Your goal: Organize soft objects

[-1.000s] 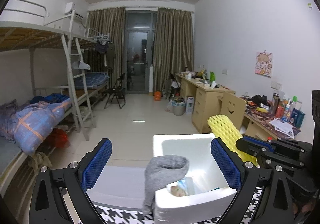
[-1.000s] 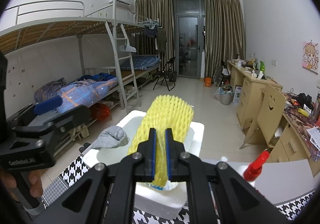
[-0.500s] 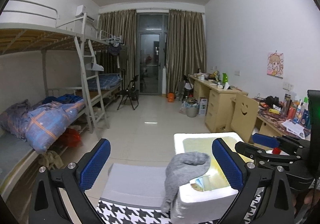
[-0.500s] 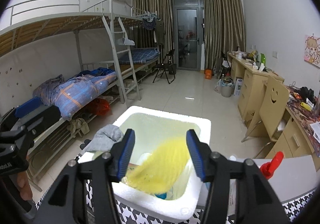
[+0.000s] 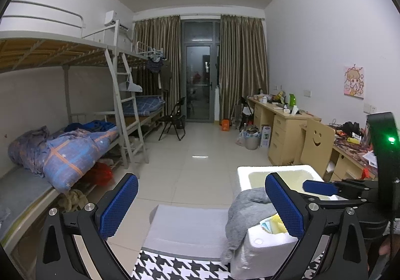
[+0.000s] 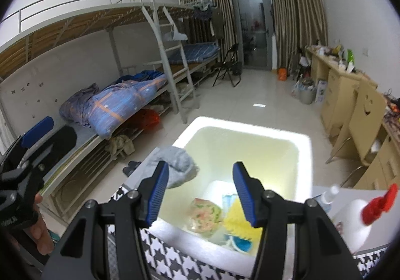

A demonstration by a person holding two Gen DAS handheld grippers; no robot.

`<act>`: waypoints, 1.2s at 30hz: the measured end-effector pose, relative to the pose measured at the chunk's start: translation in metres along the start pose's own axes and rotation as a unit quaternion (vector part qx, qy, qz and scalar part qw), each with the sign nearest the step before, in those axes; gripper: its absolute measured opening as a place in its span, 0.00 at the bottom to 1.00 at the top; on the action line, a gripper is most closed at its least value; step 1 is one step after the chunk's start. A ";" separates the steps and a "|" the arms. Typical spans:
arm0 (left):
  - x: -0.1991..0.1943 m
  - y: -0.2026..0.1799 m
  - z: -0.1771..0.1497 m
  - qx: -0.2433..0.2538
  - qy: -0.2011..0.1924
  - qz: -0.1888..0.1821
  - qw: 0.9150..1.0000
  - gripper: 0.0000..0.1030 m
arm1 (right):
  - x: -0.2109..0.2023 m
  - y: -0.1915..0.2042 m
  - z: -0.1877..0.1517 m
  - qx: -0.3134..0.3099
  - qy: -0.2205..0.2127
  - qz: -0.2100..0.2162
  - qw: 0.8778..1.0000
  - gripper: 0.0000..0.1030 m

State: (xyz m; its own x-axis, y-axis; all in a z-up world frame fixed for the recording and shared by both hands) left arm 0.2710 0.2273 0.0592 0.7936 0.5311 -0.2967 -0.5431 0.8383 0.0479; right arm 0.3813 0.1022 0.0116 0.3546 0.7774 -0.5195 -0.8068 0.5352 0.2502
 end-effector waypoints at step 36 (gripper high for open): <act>-0.010 0.011 0.000 -0.013 -0.008 0.009 1.000 0.99 | -0.063 0.009 0.034 0.013 -0.086 -0.025 0.996 0.05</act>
State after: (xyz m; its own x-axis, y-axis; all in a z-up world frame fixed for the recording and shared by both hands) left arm 0.2570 0.2313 0.0630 0.7877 0.5486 -0.2803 -0.5644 0.8250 0.0284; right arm 0.3677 0.0693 0.0740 0.4711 0.7942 -0.3839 -0.7751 0.5804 0.2497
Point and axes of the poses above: each gripper's, at about its wrist camera, not at the fingertips, and x roughly the way its jaws point, y to its left, z to its top, the point moved 4 cm from there along x, roughly the way its jaws point, and after that the axes turned 11 degrees about z, right-handed, at the moved point
